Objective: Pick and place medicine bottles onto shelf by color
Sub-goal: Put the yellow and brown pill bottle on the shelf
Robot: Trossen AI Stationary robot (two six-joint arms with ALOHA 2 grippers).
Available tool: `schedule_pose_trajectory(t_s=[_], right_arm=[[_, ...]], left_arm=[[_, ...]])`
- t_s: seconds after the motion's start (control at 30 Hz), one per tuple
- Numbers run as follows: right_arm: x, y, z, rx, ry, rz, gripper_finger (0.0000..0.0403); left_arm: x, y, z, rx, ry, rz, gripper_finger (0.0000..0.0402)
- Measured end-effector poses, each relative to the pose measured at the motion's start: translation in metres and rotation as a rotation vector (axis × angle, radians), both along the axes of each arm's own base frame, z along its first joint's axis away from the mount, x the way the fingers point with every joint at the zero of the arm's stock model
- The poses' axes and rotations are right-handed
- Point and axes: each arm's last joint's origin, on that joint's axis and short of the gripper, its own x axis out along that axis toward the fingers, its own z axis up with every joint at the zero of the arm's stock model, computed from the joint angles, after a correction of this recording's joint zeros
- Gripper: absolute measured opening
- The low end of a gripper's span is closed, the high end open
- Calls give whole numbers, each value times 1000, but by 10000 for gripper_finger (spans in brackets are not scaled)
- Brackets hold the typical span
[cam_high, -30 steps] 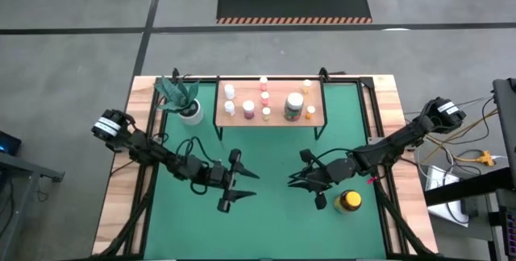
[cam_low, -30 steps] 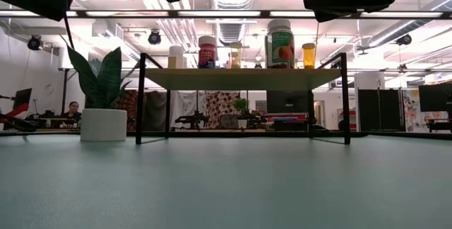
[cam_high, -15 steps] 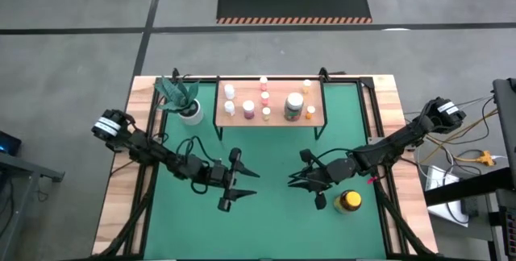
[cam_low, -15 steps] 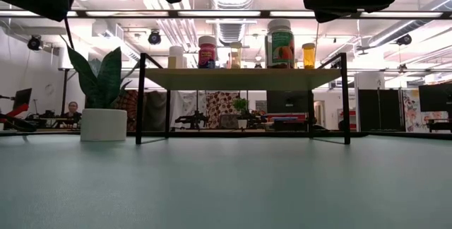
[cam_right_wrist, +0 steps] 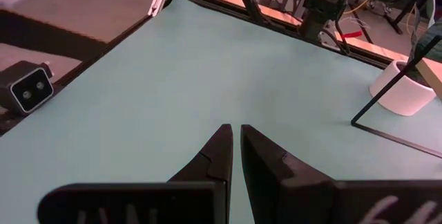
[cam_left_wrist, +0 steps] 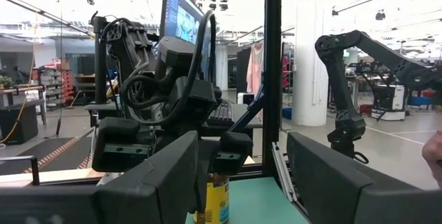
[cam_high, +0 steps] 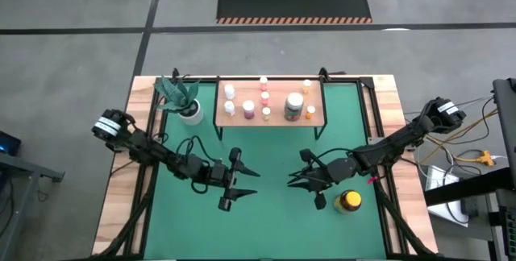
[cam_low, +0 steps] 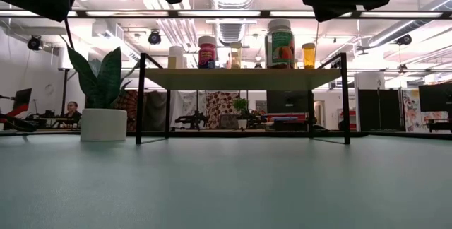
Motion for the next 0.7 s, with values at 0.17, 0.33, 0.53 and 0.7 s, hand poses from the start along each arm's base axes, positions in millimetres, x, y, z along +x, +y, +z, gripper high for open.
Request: schedule_pose_trajectory(t_s=[0.17, 0.33, 0.53, 0.7], right_arm=[[0, 0, 0, 21, -1, -7, 38], [1, 0, 1, 45, -6, -23, 91], [1, 0, 1, 85, 2, -40, 176], [0, 0, 1, 91, 8, -43, 230]], left_arm=[[0, 0, 0, 0, 0, 0, 206], [0, 1, 0, 2, 0, 5, 206], [1, 3, -1, 3, 4, 11, 206], [1, 3, -1, 3, 5, 11, 206]])
